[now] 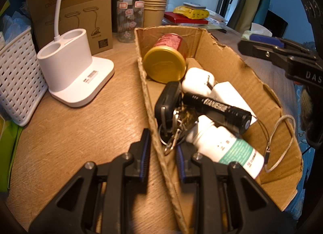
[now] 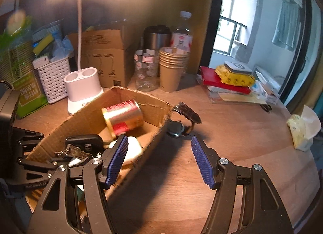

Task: Organize rigid objects
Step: 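Move the right gripper to the brown leather-strap watch, then grasp the watch by its strap with the right gripper, then carry the watch into the box and open the right gripper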

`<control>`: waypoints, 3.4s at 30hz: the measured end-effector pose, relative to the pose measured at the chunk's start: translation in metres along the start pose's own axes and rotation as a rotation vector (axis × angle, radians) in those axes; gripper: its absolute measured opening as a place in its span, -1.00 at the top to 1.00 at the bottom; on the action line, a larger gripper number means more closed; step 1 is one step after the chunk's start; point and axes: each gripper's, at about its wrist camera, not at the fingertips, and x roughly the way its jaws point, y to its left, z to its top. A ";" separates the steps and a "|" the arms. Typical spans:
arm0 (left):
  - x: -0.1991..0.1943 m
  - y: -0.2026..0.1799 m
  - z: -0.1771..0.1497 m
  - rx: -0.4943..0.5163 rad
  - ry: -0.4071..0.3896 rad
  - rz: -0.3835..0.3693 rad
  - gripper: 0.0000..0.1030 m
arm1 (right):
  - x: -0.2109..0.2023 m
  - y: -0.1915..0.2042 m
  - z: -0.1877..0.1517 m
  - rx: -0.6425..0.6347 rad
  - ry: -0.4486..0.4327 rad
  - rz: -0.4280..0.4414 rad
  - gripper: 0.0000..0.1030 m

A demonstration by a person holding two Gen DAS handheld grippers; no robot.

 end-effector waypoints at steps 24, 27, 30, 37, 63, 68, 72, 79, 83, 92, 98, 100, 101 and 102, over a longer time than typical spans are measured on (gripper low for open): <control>0.000 0.000 0.000 0.000 0.000 0.000 0.50 | 0.070 -0.075 -0.023 0.083 0.101 -0.007 -0.54; 0.000 0.000 0.000 0.000 0.000 0.000 0.50 | 0.075 -0.077 -0.021 0.073 0.103 -0.005 -0.54; 0.000 0.000 0.000 0.000 0.000 0.000 0.50 | 0.080 -0.076 -0.018 0.059 0.107 0.002 -0.54; 0.000 0.000 0.000 0.000 0.000 -0.001 0.50 | 0.093 -0.072 -0.003 -0.017 0.116 0.060 -0.54; 0.002 -0.003 0.000 0.001 0.001 0.003 0.50 | 0.152 -0.063 0.020 -0.164 0.200 0.264 -0.39; 0.002 -0.004 -0.001 0.001 0.001 0.003 0.50 | 0.152 -0.072 0.023 -0.107 0.190 0.204 0.15; 0.002 -0.004 -0.001 0.001 0.001 0.003 0.50 | 0.146 -0.071 0.019 -0.103 0.191 0.151 0.15; 0.001 -0.004 -0.001 0.003 0.000 0.003 0.50 | 0.129 -0.072 0.006 -0.085 0.196 0.095 0.15; 0.003 -0.003 0.001 0.012 0.004 -0.028 0.47 | 0.116 -0.076 -0.004 -0.051 0.200 0.073 0.15; 0.005 -0.004 0.002 0.025 0.009 -0.056 0.43 | 0.078 -0.079 -0.025 0.020 0.176 0.028 0.15; 0.005 -0.005 0.003 0.030 0.008 -0.050 0.43 | 0.051 -0.076 -0.048 0.065 0.169 -0.009 0.15; 0.006 -0.006 0.004 0.035 0.008 -0.052 0.43 | 0.044 -0.077 -0.054 0.084 0.171 -0.025 0.15; 0.006 -0.007 0.004 0.038 0.008 -0.053 0.43 | 0.039 -0.078 -0.059 0.098 0.168 -0.032 0.15; 0.006 -0.007 0.004 0.040 0.009 -0.055 0.43 | 0.035 -0.078 -0.062 0.104 0.166 -0.036 0.15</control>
